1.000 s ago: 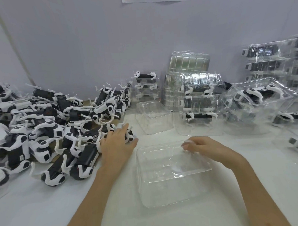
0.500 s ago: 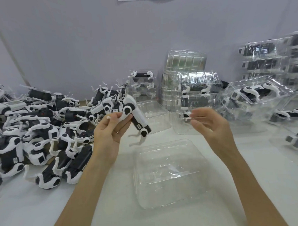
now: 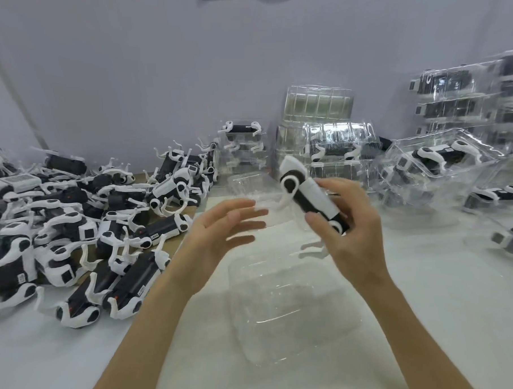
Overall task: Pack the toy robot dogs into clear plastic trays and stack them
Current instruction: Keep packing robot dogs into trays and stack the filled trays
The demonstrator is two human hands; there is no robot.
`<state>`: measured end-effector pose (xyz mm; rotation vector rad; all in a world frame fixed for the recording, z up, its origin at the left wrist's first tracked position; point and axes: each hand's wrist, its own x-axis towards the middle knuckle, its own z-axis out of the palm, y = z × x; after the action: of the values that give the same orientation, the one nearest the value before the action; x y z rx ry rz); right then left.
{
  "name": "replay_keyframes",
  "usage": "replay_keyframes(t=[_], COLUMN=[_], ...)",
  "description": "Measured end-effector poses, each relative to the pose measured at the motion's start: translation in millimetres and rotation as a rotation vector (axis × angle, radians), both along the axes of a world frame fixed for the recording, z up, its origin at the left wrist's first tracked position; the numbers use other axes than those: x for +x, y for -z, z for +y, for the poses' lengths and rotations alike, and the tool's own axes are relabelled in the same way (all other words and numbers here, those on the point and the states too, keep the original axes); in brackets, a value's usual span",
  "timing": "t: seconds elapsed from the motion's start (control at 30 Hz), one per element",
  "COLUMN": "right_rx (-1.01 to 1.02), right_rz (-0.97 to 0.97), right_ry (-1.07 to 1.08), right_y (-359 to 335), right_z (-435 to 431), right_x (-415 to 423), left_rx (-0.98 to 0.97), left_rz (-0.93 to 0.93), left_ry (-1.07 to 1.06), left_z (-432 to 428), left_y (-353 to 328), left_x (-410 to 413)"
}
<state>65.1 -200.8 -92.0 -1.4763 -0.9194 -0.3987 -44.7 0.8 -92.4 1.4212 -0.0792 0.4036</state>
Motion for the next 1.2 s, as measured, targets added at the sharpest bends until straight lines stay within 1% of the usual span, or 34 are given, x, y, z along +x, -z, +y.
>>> replay_keyframes(t=[0.07,0.1,0.2,0.23,0.27,0.3,0.37,0.43,0.57,0.63,0.7,0.8,0.87,1.03,1.2], right_rx=[0.062,0.087,0.130,0.131,0.118,0.095,0.034,-0.025,-0.204,-0.314,-0.435,-0.554,-0.597,-0.737,-0.787], right_rz=[0.119,0.180,0.306,0.327,0.335,0.329,0.296,0.287,0.282,0.240,0.188,0.191,0.199,0.118,0.153], right_ry=[-0.020,-0.035,-0.077,-0.083,-0.085,-0.085,-0.092,-0.124,-0.256,-0.315,-0.350,-0.395,-0.394,-0.346,-0.346], right_y=[-3,-4,-5,-5,-4,-4,-2,-1,2,4,6,7,7,5,3], right_z=[-7,-10,-15,-15,-14,-13,-10,-8,-4,-2,1,1,-2,-6,-9], right_x=[10,14,20,20,20,19,17,14,9,5,3,4,5,8,10], left_rx=[0.284,0.409,0.709,0.786,0.818,0.797,0.680,0.603,0.537,0.516,0.506,0.527,0.544,0.592,0.586], left_rz=[0.099,0.151,0.276,0.307,0.329,0.335,0.322,0.308,0.273,0.271,0.275,0.278,0.275,0.243,0.241], left_ry=[-0.174,-0.209,-0.112,-0.075,-0.059,-0.062,-0.098,-0.138,-0.127,-0.098,-0.089,-0.079,-0.078,-0.094,-0.090], left_z=[1,0,-11,-15,-19,-20,-20,-16,-9,-9,-8,-6,-5,-6,-5], left_y=[-3,-2,16,25,35,43,52,52,49,48,48,47,46,45,49], left_x=[-1,-4,-23,-30,-37,-42,-49,-52,-55,-56,-57,-58,-58,-58,-56])
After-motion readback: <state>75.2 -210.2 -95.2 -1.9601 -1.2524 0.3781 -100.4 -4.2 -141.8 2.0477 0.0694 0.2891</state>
